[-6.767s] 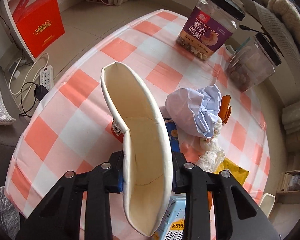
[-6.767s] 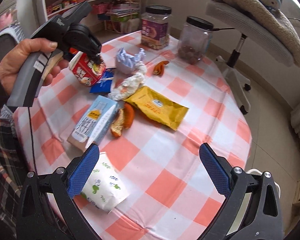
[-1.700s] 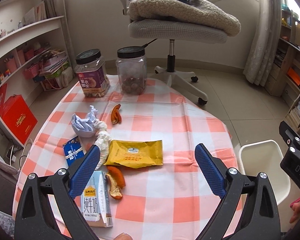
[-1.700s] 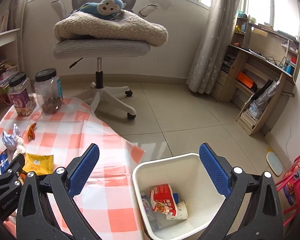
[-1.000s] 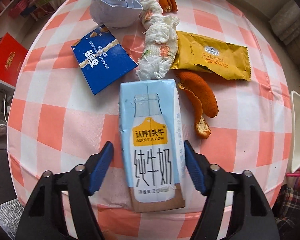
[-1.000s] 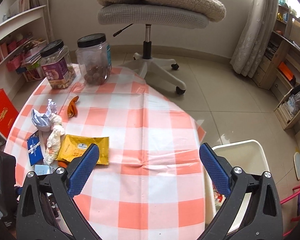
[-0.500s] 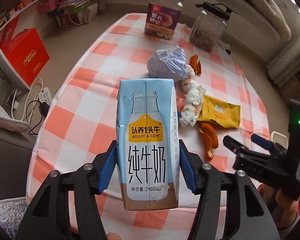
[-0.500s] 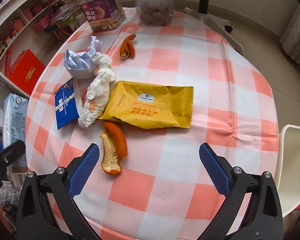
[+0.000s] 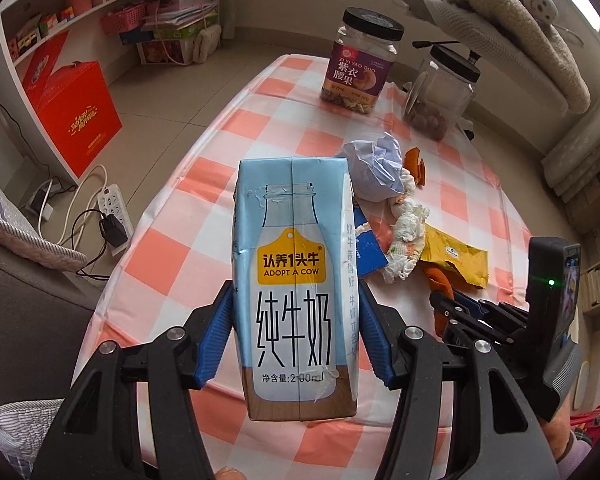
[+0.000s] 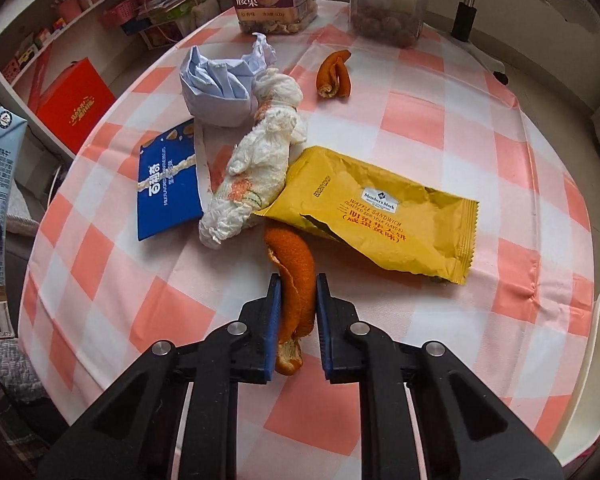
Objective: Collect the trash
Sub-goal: 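Grasp the orange peel with the right tool and lift it, then drop the orange peel from the right tool while the left tool carries the carton to the bin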
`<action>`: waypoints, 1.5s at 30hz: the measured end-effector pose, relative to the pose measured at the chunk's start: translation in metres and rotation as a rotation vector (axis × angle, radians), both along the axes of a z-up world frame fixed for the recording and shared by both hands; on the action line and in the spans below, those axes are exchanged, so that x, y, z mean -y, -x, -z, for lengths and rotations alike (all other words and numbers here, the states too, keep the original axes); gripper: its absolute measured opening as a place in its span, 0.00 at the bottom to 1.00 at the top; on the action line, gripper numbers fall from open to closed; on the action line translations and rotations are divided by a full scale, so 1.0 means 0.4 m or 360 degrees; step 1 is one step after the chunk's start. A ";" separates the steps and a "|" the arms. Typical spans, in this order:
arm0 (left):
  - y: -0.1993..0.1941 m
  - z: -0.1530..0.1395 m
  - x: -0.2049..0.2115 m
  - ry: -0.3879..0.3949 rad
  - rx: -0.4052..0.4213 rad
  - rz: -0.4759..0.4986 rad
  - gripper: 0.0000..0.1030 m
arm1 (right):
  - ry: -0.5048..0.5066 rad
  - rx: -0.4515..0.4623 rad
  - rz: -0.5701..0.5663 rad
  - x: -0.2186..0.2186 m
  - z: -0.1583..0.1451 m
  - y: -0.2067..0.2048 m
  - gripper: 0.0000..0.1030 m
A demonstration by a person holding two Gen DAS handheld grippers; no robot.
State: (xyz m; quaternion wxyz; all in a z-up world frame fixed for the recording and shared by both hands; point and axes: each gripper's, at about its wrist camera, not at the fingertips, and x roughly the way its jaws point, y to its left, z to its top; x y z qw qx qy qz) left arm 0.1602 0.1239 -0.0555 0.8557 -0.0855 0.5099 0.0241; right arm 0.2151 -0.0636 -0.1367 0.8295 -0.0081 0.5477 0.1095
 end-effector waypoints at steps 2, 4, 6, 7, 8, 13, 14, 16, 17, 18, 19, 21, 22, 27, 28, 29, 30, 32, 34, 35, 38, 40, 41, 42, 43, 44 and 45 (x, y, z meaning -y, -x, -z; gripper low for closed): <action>0.001 -0.010 -0.009 0.0013 0.0031 -0.0028 0.56 | -0.0052 0.0061 0.0008 0.005 -0.037 0.006 0.15; 0.005 -0.023 -0.013 0.0008 0.0076 -0.0046 0.56 | -0.0107 0.0121 0.0014 0.011 -0.078 0.012 0.15; 0.009 -0.039 -0.010 -0.0007 0.0142 -0.0052 0.56 | -0.0154 0.0202 0.0022 0.019 -0.119 0.018 0.15; 0.012 -0.049 -0.007 -0.0008 0.0185 -0.0053 0.56 | -0.0172 0.0248 0.0025 0.028 -0.138 0.022 0.15; 0.015 -0.059 -0.004 -0.0008 0.0224 -0.0053 0.56 | -0.0193 0.0296 0.0029 0.034 -0.158 0.027 0.15; 0.015 -0.099 0.027 0.0004 0.0392 -0.0037 0.56 | -0.0194 0.0552 0.0042 0.061 -0.235 0.057 0.15; 0.012 -0.104 0.037 0.0003 0.0412 -0.0030 0.56 | -0.0183 0.0589 0.0047 0.068 -0.246 0.060 0.15; 0.007 -0.110 0.061 0.0006 0.0430 -0.0007 0.56 | -0.0180 0.0636 0.0078 0.088 -0.263 0.066 0.15; 0.008 -0.111 0.073 0.0003 0.0434 0.0006 0.56 | -0.0182 0.0657 0.0094 0.098 -0.270 0.070 0.15; 0.009 -0.111 0.086 -0.0002 0.0439 0.0020 0.56 | -0.0173 0.0674 0.0106 0.106 -0.276 0.074 0.15; 0.009 -0.111 0.100 -0.0007 0.0445 0.0035 0.56 | -0.0160 0.0691 0.0113 0.114 -0.281 0.079 0.15; 0.012 -0.111 0.121 -0.0015 0.0460 0.0058 0.56 | -0.0135 0.0718 0.0128 0.129 -0.289 0.086 0.15; 0.012 -0.113 0.131 -0.0015 0.0469 0.0068 0.56 | -0.0128 0.0724 0.0135 0.135 -0.290 0.089 0.15; 0.012 -0.120 0.181 0.0002 0.0507 0.0117 0.56 | -0.0086 0.0764 0.0170 0.170 -0.301 0.107 0.15; 0.012 -0.122 0.189 0.0003 0.0514 0.0127 0.56 | -0.0078 0.0771 0.0175 0.178 -0.304 0.111 0.15; 0.012 -0.123 0.199 0.0002 0.0520 0.0137 0.56 | -0.0072 0.0776 0.0181 0.186 -0.306 0.114 0.15; 0.012 -0.125 0.209 0.0001 0.0526 0.0147 0.56 | -0.0065 0.0780 0.0189 0.195 -0.308 0.117 0.15; 0.011 -0.126 0.226 0.0001 0.0534 0.0167 0.56 | -0.0055 0.0786 0.0209 0.209 -0.311 0.123 0.16; 0.010 -0.127 0.242 0.0007 0.0536 0.0188 0.56 | -0.0050 0.0791 0.0231 0.226 -0.314 0.128 0.16; 0.010 -0.127 0.251 0.0008 0.0538 0.0198 0.56 | -0.0046 0.0794 0.0242 0.235 -0.316 0.131 0.16; 0.012 -0.127 0.276 0.0012 0.0546 0.0229 0.56 | -0.0036 0.0808 0.0282 0.265 -0.323 0.141 0.16; 0.012 -0.129 0.292 0.0017 0.0552 0.0250 0.56 | -0.0026 0.0815 0.0307 0.286 -0.326 0.148 0.16; 0.013 -0.129 0.299 0.0017 0.0557 0.0259 0.56 | -0.0018 0.0817 0.0319 0.296 -0.327 0.151 0.16; 0.013 -0.130 0.306 0.0017 0.0560 0.0268 0.56 | -0.0011 0.0816 0.0331 0.306 -0.326 0.154 0.16; 0.012 -0.130 0.315 0.0018 0.0563 0.0277 0.56 | -0.0006 0.0814 0.0343 0.315 -0.326 0.157 0.16; 0.014 -0.130 0.323 0.0020 0.0564 0.0283 0.56 | -0.0001 0.0810 0.0356 0.325 -0.324 0.160 0.16; 0.014 -0.130 0.330 0.0023 0.0565 0.0290 0.56 | 0.0004 0.0806 0.0369 0.335 -0.324 0.161 0.16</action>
